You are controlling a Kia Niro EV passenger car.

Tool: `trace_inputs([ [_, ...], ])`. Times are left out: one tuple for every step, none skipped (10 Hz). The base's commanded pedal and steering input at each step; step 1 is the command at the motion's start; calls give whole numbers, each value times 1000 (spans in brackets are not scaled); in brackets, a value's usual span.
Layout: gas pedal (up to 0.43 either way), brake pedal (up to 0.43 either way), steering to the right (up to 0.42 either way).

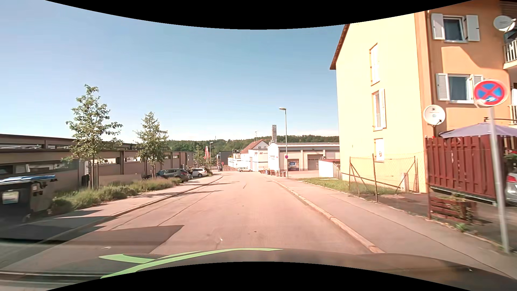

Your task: Follow the waypoints while adhering to traffic rules and regulations

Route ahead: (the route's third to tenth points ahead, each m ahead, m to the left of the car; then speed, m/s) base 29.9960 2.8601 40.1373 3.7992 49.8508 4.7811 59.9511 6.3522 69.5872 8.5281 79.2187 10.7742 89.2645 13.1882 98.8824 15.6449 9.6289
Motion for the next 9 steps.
trace_inputs([
  [0, 0, -7],
  [0, 0, -7],
  [0, 0, -7],
  [0, 0, -7],
  [0, 0, -7],
  [0, 0, -8],
  [0, 0, -9],
  [0, 0, -10],
  [0, 0, -9],
])
